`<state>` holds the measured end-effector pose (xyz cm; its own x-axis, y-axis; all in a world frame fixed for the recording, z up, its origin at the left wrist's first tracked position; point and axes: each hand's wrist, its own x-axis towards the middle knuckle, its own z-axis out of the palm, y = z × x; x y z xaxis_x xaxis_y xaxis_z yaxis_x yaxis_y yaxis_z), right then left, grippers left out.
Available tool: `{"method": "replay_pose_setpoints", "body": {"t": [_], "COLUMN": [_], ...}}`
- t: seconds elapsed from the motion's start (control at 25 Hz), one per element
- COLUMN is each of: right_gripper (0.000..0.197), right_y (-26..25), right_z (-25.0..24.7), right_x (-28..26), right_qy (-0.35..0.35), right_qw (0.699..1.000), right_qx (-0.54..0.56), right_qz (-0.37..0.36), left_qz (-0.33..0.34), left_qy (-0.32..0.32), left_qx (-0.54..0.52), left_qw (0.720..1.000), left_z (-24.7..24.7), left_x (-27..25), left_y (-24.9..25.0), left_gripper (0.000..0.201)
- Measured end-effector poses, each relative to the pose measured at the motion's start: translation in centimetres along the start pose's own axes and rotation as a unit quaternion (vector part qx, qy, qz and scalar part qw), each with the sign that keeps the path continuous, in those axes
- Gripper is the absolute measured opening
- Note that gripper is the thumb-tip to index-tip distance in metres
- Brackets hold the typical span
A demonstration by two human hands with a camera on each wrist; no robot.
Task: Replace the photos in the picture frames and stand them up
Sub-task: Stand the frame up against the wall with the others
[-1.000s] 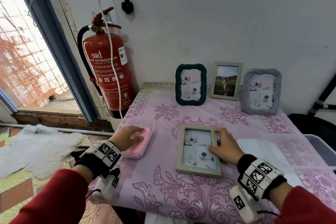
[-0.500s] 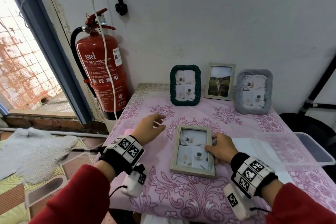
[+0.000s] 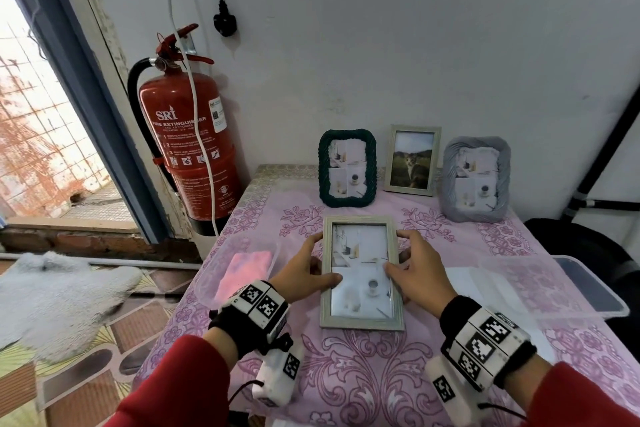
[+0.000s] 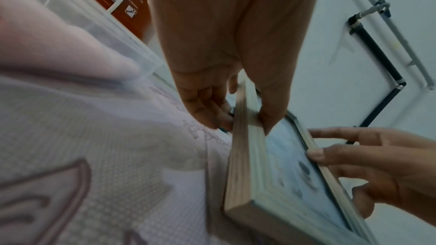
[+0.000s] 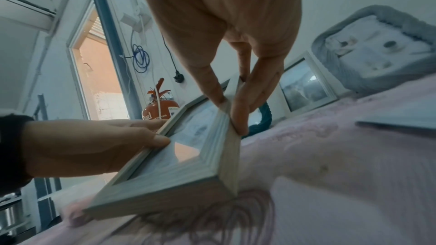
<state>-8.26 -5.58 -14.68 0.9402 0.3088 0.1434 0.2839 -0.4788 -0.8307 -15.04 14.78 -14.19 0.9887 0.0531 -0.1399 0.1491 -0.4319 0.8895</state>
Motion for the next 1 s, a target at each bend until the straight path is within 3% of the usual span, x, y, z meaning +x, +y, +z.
{"method": "replay_pose_setpoints", "body": {"t": [0.28, 0.48, 0.8, 0.92, 1.0], "right_gripper": [0.050, 0.052, 0.065, 0.079, 0.078], "right_y": [-2.8, -5.3, -10.3, -12.4, -13.6], "right_z": [-0.6, -0.2, 2.9, 4.7, 5.7], "right_x": [1.3, 3.3, 10.4, 14.6, 17.9], "right_qy": [0.010, 0.023, 0.010, -0.024, -0.029], "right_qw": [0.998, 0.994, 0.989, 0.987, 0.984], "right_qx": [0.046, 0.052, 0.063, 0.066, 0.062], "right_qz": [-0.045, -0.092, -0.136, -0.148, -0.161], "left_qz": [0.037, 0.085, 0.100, 0.104, 0.100], "left_qy": [0.032, 0.086, 0.115, 0.114, 0.106], "left_qx": [-0.156, -0.208, -0.220, -0.227, -0.233], "left_qw": [0.986, 0.971, 0.964, 0.962, 0.961], "left_z": [-1.6, -4.4, -13.4, -17.4, -19.8], "left_x": [0.2, 1.4, 5.7, 8.2, 10.2], "left_y": [1.8, 3.0, 3.9, 3.4, 2.8], "left_gripper": [0.072, 0.045, 0.042, 0.044, 0.044]}}
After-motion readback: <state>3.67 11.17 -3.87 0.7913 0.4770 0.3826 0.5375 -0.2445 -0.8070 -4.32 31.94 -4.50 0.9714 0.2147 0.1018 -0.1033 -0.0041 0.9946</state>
